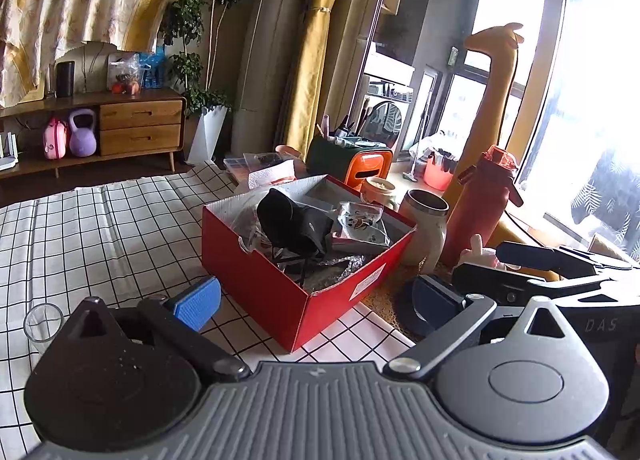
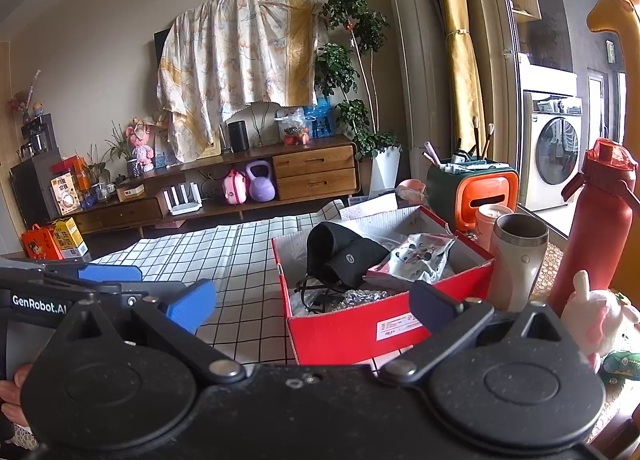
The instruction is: Organize soft objects
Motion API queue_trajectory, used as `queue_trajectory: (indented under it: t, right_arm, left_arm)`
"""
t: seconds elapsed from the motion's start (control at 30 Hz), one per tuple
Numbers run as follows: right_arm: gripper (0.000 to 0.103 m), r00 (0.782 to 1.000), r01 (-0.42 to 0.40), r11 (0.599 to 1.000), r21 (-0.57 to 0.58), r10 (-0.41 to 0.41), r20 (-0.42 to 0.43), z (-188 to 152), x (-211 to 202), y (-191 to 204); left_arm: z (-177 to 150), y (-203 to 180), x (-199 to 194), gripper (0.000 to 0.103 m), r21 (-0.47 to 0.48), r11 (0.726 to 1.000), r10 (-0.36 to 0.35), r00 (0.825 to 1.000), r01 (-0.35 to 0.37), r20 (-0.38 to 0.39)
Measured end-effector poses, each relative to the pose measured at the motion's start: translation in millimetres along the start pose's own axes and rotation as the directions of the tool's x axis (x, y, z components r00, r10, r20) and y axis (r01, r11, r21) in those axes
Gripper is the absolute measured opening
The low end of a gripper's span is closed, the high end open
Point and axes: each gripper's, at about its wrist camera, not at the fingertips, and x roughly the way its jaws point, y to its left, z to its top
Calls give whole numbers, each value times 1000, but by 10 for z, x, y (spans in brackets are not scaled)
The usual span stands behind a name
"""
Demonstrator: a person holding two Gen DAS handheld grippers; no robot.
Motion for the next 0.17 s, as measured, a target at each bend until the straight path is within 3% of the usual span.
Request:
queue_trajectory:
  t: [0.17]
  right_arm:
    - [103,1000,0,1000,-1,0,-1,-8,-6,7]
  left_arm:
    - [-3,1,-5,103,6,1000,8,1000,-8,7]
